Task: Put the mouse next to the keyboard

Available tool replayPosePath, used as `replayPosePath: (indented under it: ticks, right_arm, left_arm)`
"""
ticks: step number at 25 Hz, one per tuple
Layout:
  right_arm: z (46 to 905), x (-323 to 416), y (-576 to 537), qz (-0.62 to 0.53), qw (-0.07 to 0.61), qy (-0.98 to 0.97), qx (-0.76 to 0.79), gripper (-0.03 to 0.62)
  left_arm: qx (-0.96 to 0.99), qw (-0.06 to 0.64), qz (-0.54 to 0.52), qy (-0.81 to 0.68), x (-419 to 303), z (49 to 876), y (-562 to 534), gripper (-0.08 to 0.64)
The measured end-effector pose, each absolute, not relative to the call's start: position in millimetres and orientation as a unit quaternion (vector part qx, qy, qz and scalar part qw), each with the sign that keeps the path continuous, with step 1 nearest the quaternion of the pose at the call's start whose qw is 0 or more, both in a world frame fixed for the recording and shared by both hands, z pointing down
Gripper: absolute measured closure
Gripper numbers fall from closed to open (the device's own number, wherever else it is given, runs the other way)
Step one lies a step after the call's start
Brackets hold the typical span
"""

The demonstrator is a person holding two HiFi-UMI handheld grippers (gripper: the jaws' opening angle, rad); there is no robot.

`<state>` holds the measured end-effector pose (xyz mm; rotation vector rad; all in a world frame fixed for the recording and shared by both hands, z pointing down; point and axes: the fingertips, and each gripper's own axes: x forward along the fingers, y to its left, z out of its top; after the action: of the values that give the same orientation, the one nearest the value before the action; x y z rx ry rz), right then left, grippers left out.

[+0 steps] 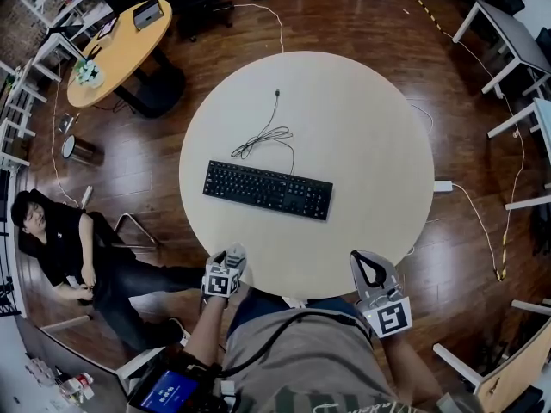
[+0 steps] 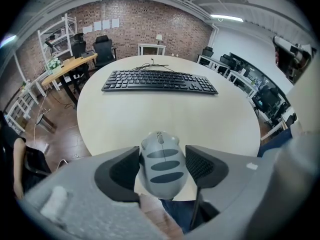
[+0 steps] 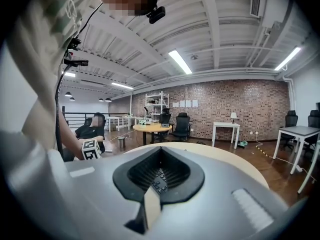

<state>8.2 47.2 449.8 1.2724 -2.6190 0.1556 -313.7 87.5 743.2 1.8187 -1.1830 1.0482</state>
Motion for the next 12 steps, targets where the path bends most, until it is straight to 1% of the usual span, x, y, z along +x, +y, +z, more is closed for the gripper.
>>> replayPosePath:
  ticks: [12]
  right_arm:
    - [447.8, 5.0, 51.6, 0.041, 0.097, -0.902, 0.418, 0.588]
  left_arm:
    - [0.692, 0.361, 0.386, -0.491, -304.5, 743.5, 96.0, 0.261]
